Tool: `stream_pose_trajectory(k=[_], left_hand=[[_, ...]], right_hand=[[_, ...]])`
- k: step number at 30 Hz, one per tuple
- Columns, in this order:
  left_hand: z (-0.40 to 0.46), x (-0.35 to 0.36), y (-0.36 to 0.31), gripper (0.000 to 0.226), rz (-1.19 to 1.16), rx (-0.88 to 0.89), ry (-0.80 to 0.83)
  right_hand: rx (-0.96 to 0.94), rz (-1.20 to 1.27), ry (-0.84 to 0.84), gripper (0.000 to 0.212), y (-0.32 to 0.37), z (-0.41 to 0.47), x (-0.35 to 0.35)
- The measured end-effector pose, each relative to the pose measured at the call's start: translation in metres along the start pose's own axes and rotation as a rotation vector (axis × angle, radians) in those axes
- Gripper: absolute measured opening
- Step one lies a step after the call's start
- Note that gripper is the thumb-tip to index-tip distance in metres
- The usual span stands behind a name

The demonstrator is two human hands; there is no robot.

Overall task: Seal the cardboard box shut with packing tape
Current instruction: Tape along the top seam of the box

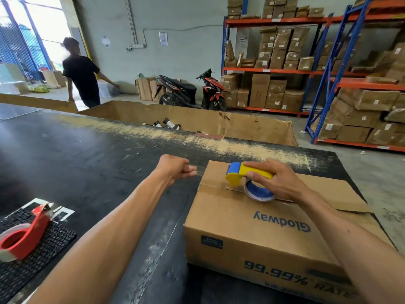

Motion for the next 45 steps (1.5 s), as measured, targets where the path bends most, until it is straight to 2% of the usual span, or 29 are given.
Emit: stream_pose_trajectory(k=[8,21,28,30,32,34,36,37,39,42,45], left_hand=[[0.007,0.001,0.038,0.009,0.013,0.012,-0.061],[0.006,0.008,0.051,0.011,0.0,-0.001,-0.063],[0.002,0.013,0.054,0.022,0.035,0.004,-0.07],[0.007,0.016,0.06,0.042,0.202,0.078,-0.081],[0.001,0.02,0.066,0.061,0.594,0.249,-0.123],[-0.01,0.024,0.07,0.062,0.853,0.453,-0.159],[-0.018,0.025,0.067,0.059,0.913,0.623,-0.181],[-0.019,0.026,0.065,0.058,0.951,0.712,-0.161],[-0.025,0.032,0.065,0.058,1.071,0.821,-0.019],[-0.029,0.042,0.073,0.059,1.149,0.648,0.226],[-0.024,0.04,0.075,0.059,1.157,0.562,0.304]], right_hand=[[-0.098,-0.247,0.143,0.061,0.013,0.022,-0.001],[-0.129,-0.342,0.18,0.065,0.013,0.017,-0.006],[-0.141,-0.419,0.191,0.065,0.018,0.017,-0.005],[-0.143,-0.427,0.197,0.066,0.02,0.017,-0.005],[-0.143,-0.436,0.203,0.066,0.021,0.017,-0.005],[-0.143,-0.451,0.211,0.065,0.022,0.017,-0.004],[-0.142,-0.466,0.219,0.065,0.025,0.018,-0.004],[-0.144,-0.474,0.223,0.066,0.026,0.019,-0.004],[-0.148,-0.486,0.232,0.067,0.027,0.02,-0.004],[-0.152,-0.493,0.23,0.068,0.027,0.021,-0.004],[-0.152,-0.484,0.222,0.068,0.026,0.021,-0.003]])
Point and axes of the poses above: each hand's wrist, its own z-axis towards the middle knuckle, its own x-axis out of the palm, y = z × x, the point moved 2 cm from there along z, towards the middle knuckle, and after that the axes turned 6 degrees about -y, right-handed, at the moved point
